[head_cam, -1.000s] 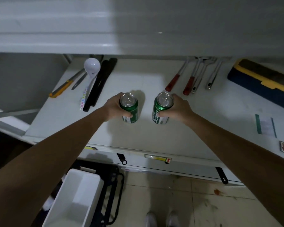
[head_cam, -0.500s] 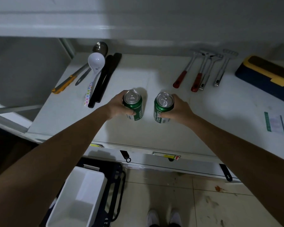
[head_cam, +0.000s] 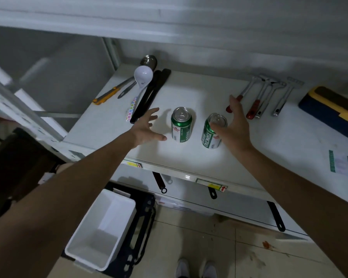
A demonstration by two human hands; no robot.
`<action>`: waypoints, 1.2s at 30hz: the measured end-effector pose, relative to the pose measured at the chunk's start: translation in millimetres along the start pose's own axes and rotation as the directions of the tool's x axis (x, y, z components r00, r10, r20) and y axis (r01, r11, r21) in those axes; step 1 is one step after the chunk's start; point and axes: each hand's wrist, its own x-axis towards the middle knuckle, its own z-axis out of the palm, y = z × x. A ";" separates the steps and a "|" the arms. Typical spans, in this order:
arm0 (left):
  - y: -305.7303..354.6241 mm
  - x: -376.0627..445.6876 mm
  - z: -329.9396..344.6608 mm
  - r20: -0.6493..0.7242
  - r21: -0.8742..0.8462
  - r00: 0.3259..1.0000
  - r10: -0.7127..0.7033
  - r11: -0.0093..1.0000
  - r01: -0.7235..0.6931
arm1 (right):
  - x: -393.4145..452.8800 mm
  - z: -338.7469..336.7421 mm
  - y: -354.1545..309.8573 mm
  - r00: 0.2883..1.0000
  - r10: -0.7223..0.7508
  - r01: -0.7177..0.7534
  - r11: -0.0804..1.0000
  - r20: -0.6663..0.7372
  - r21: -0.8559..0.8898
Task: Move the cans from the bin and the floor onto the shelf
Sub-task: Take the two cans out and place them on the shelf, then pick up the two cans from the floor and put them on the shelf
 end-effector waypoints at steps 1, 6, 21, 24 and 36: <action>0.7 -4.7 -2.4 -0.013 0.002 1.000 -0.001 1.000 0.001 | -1.4 -0.5 -3.4 1.000 -0.004 0.004 1.000 0.017 -0.003; 2.9 -30.5 -17.5 -0.121 -0.003 0.993 0.008 1.000 -0.009 | -7.2 3.8 -20.9 0.996 -0.069 0.070 0.998 0.064 -0.011; -118.9 -316.3 -52.3 -0.643 -0.342 0.650 -0.404 0.912 0.229 | -162.1 198.2 -71.6 0.500 -0.151 0.076 0.989 0.853 0.130; -161.1 -395.2 -51.8 -0.677 -0.444 0.514 -0.526 0.849 0.285 | -231.7 234.6 -77.4 0.353 -0.148 0.105 0.987 0.924 0.118; -320.6 -564.3 -9.0 -0.586 -0.682 0.324 -0.743 0.668 0.299 | -410.6 330.9 -16.9 0.133 0.044 0.152 0.986 0.990 -0.064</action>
